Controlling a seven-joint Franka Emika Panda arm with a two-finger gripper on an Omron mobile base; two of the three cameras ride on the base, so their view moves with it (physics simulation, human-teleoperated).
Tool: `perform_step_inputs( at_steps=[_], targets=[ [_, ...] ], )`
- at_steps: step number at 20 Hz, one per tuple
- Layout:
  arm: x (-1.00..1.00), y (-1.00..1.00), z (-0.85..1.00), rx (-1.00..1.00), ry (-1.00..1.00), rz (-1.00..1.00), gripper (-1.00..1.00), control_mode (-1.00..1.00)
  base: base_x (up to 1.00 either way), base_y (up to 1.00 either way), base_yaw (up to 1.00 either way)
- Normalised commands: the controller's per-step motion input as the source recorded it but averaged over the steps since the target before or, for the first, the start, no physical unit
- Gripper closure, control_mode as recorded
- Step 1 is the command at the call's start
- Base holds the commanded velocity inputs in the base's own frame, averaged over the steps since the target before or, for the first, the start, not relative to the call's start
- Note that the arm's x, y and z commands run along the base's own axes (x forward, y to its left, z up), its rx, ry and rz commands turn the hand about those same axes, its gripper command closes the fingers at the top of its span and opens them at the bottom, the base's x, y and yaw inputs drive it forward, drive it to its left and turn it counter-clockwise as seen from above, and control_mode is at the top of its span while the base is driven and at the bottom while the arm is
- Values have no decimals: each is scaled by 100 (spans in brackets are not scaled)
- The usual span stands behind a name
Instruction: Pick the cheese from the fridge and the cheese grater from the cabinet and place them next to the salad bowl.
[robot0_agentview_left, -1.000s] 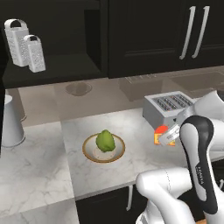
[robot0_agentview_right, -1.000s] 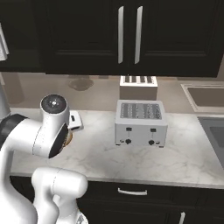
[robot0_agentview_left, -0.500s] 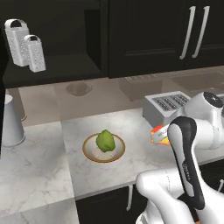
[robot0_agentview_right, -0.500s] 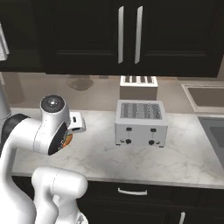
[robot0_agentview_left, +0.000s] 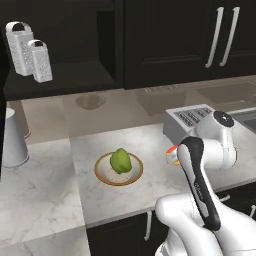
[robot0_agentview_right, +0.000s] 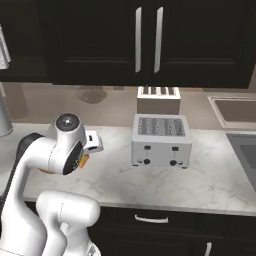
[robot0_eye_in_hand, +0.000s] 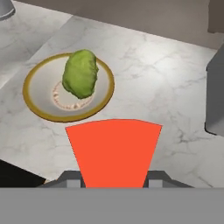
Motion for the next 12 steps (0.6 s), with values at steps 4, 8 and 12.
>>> perform_step_inputs(
  at_steps=[4,8,12],
  targets=[
    [44,0,-36,-6,-1,0,100,-100,0,0,0],
    [41,0,-24,-3,0,0,100,-100,0,0,0],
    [28,0,-9,0,0,0,100,-100,0,0,0]
  ],
)
